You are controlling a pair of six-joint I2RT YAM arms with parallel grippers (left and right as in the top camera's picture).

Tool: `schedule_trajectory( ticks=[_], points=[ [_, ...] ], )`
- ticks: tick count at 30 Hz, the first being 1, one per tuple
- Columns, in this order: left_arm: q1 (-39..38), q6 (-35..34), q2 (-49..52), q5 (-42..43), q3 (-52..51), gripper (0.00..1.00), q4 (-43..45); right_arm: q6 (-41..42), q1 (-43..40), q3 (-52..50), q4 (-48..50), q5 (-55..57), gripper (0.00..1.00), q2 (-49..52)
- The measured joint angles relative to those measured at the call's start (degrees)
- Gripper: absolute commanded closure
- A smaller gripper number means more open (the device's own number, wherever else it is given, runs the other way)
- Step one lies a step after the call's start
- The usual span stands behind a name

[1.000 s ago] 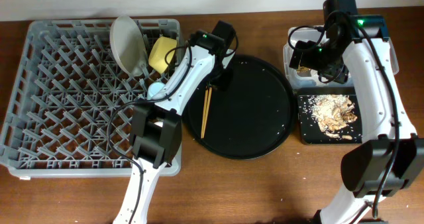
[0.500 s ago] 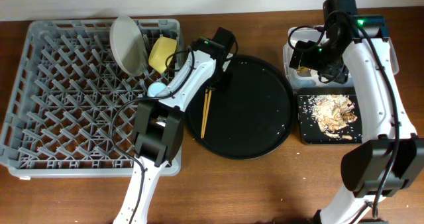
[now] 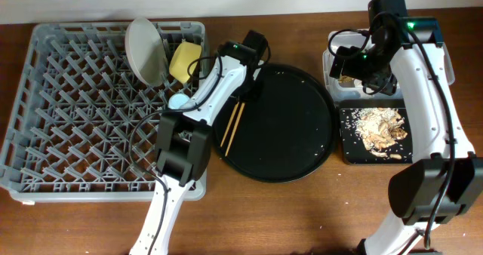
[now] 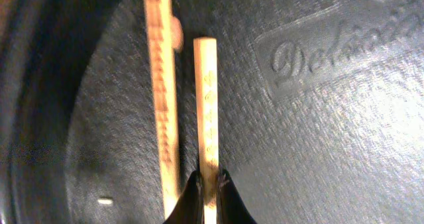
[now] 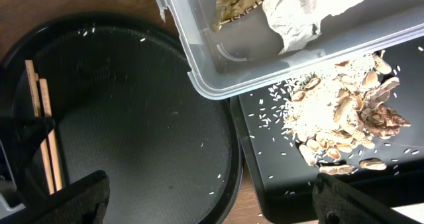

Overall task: Sort waste into correct bins and load items into the dishwasher rack
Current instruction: 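Carry the chopstick left and drop it into the rack, then return the left gripper to the tray and grasp the second chopstick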

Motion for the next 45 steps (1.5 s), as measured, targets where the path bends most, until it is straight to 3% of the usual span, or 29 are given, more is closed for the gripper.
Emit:
schedule_trajectory(
  ticks=[8,11,14,18,20,23,28,29,30,31,32,33,39,45],
  points=[
    [0.39,0.0,1.62,-3.69,37.51,0.99,-26.27,0.04,0.0,0.0,0.02,0.0,0.02,0.0],
    [3.04,0.24,-1.09,-5.27,42.49,0.99,-27.04,0.02,0.0,0.0,0.0,0.0,0.02,0.0],
    [6.32,0.26,-8.11,-5.57,37.11,0.99,-27.1,0.0,0.0,0.0,-0.02,0.0,0.02,0.0],
    [14.6,-0.31,-30.73,-10.03,12.79,0.99,-27.08,-0.02,0.0,0.0,0.0,0.02,0.02,0.0],
    [18.4,-0.68,-36.76,-12.0,3.82,0.99,-25.92,0.04,0.0,0.0,-0.04,0.0,0.02,0.0],
    [22.58,1.09,-39.32,-14.14,-12.17,0.99,-15.04,0.0,0.0,0.0,-0.09,0.0,0.02,0.0],
    [22.38,5.44,-37.79,-13.81,-31.3,1.0,4.92,0.02,0.0,-0.04,0.04,0.0,0.02,0.0],
    [22.38,5.84,-37.81,-13.84,-33.22,0.99,7.56,-0.02,0.0,-0.04,-0.02,0.0,0.01,0.0],
    [22.38,6.4,-37.81,-13.84,-35.6,0.93,9.97,-0.04,0.0,-0.04,-0.02,0.0,0.02,0.0],
    [22.38,7.02,-37.81,-13.81,-36.92,0.68,11.06,-0.02,0.0,-0.04,-0.02,0.0,0.02,0.0],
    [22.38,7.89,-37.81,-13.88,-37.57,0.56,11.67,0.0,0.0,-0.04,-0.02,0.0,0.02,0.0],
    [22.38,7.85,-37.81,-14.12,-37.77,0.52,11.76,0.0,0.0,-0.04,-0.02,0.0,0.02,0.0],
    [20.26,8.41,-37.81,-13.03,-36.61,0.51,11.67,0.0,0.0,-0.04,-0.02,0.0,0.02,0.0],
    [6.21,7.56,-39.12,-3.87,-33.2,0.47,17.94,0.0,0.0,-0.04,-0.02,0.0,0.02,0.0]
  ],
)
